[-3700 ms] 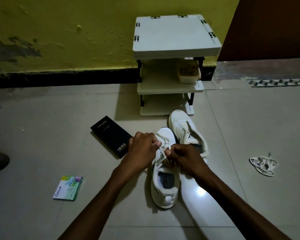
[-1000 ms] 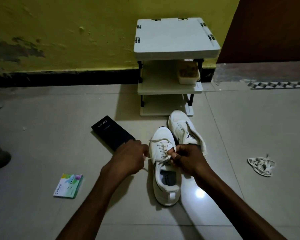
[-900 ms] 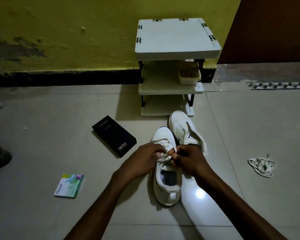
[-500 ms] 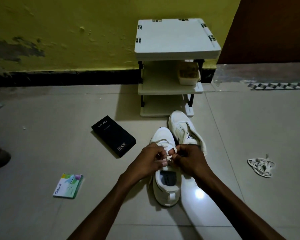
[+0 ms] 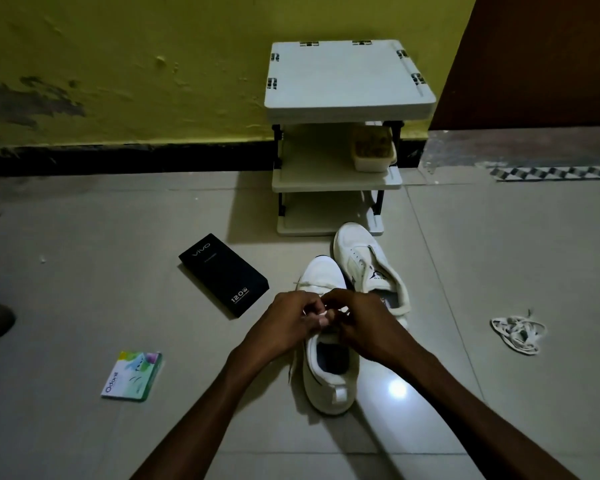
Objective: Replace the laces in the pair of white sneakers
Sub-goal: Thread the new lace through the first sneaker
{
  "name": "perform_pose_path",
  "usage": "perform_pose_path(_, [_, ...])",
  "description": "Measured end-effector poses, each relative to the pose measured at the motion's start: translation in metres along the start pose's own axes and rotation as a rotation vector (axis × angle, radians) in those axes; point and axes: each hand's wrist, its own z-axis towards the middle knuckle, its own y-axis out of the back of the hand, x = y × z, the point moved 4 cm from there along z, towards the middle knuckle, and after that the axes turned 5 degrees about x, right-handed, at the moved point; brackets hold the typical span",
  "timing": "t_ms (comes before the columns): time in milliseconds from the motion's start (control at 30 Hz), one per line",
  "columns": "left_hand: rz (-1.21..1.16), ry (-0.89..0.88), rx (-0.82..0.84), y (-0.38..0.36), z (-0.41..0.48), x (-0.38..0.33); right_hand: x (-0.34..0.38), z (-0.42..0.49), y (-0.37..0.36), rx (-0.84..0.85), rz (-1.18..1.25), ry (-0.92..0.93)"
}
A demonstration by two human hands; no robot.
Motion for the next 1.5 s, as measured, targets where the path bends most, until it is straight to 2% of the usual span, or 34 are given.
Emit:
perform_pose_path(267, [0.005, 0.033, 0.014, 0.003, -0.002, -0.002, 0.013, 0.005, 0.018, 0.018, -0.267, 0.041])
perform_pose_path(367, [0.025, 0.084, -0.017, 0.006, -0.003, 0.002, 0.018, 0.001, 0.019, -0.003, -0.493, -0.001])
perform_pose_path(433, [0.131, 0.168, -0.043, 0.011, -0.005, 0.009, 0.017, -0.004, 0.019, 0.024, -0.621, -0.075])
perform_pose_path(500, [0.261, 0.265, -0.039, 0.011, -0.008, 0.013, 0.017, -0.010, 0.014, 0.057, -0.677, -0.124])
perform_pose_path(567, [0.353, 0.326, -0.029, 0.008, -0.010, 0.011, 0.026, -0.011, 0.009, 0.068, -0.677, -0.093])
perform_pose_path(600, [0.386, 0.334, -0.033, 0.007, -0.010, 0.009, 0.028, -0.010, 0.009, 0.023, -0.700, -0.072])
perform_pose_path(700, [0.354, 0.287, -0.025, 0.012, -0.014, 0.002, 0.028, -0.012, 0.010, 0.062, -0.723, -0.125])
perform_pose_path(800, [-0.054, 0.225, 0.067, 0.023, -0.023, 0.000, 0.014, -0.014, 0.020, 0.213, -0.564, -0.219])
perform_pose_path(900, [-0.401, 0.177, 0.105, 0.028, -0.030, -0.005, 0.009, -0.015, 0.033, 0.328, -0.170, -0.203])
perform_pose_path(967, [-0.538, 0.137, 0.043, 0.026, -0.029, -0.008, 0.009, -0.019, 0.043, 0.243, 0.159, -0.203])
perform_pose_path(1133, [-0.882, 0.127, -0.136, 0.002, -0.022, -0.013, 0.004, -0.020, 0.036, -0.058, 0.698, -0.215])
perform_pose_path(1200, [-0.941, 0.134, -0.189, -0.007, -0.019, -0.013, 0.004, -0.021, 0.029, -0.119, 0.832, -0.218])
perform_pose_path(1333, [-0.868, 0.154, -0.309, -0.012, -0.014, -0.017, -0.001, -0.021, 0.017, -0.200, 0.915, -0.240])
perform_pose_path(1500, [-0.830, 0.132, -0.348, -0.013, -0.011, -0.017, 0.003, -0.014, 0.011, -0.236, 1.069, -0.278])
